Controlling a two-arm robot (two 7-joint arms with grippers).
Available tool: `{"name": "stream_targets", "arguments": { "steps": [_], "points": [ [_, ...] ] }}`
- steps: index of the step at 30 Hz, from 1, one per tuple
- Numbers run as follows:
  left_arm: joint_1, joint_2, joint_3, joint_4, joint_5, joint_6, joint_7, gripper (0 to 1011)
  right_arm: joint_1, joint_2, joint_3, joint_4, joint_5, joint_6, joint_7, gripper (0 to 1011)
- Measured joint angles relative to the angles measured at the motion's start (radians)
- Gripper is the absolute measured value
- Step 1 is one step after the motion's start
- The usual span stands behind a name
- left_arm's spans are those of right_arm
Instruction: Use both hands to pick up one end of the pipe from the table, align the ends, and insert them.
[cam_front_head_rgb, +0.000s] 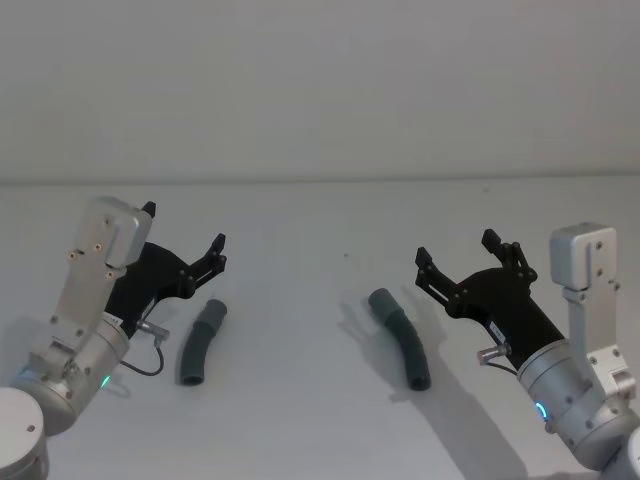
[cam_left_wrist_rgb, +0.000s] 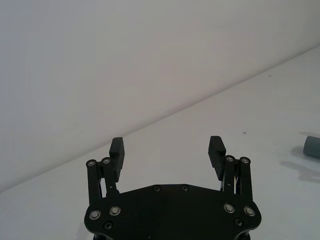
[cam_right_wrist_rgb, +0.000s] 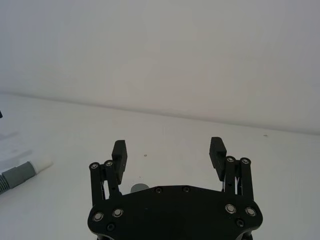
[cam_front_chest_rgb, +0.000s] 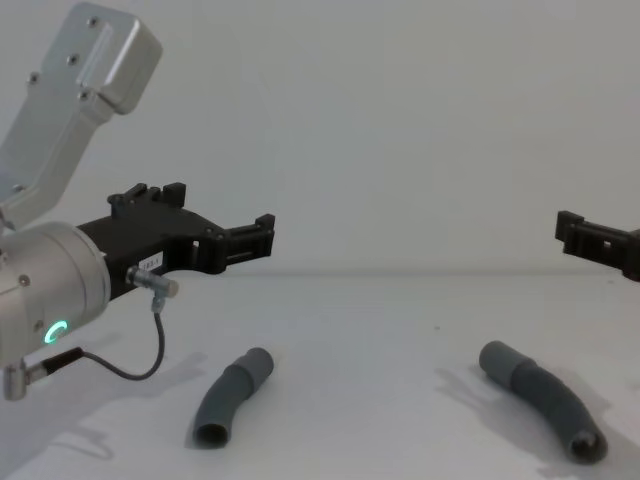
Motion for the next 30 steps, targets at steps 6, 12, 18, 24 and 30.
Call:
{"name": "stream_targets", "arguments": {
  "steps": [6,12,18,24,30],
  "points": [
    [0.000,0.000,0.000,0.000,0.000,0.000,0.000,1002,0.000,0.000,0.000,0.000,0.000,0.000,0.000,1004],
    [0.000,0.000,0.000,0.000,0.000,0.000,0.000,1002,0.000,0.000,0.000,0.000,0.000,0.000,0.000,1004],
    [0.000,0.000,0.000,0.000,0.000,0.000,0.000,1002,0.000,0.000,0.000,0.000,0.000,0.000,0.000,1004],
    [0.000,0.000,0.000,0.000,0.000,0.000,0.000,1002,0.000,0.000,0.000,0.000,0.000,0.000,0.000,1004],
    [0.000,-0.001,0.000,0.000,0.000,0.001,0.000,1002,0.000,0.000,0.000,0.000,0.000,0.000,0.000,1004]
  ]
}}
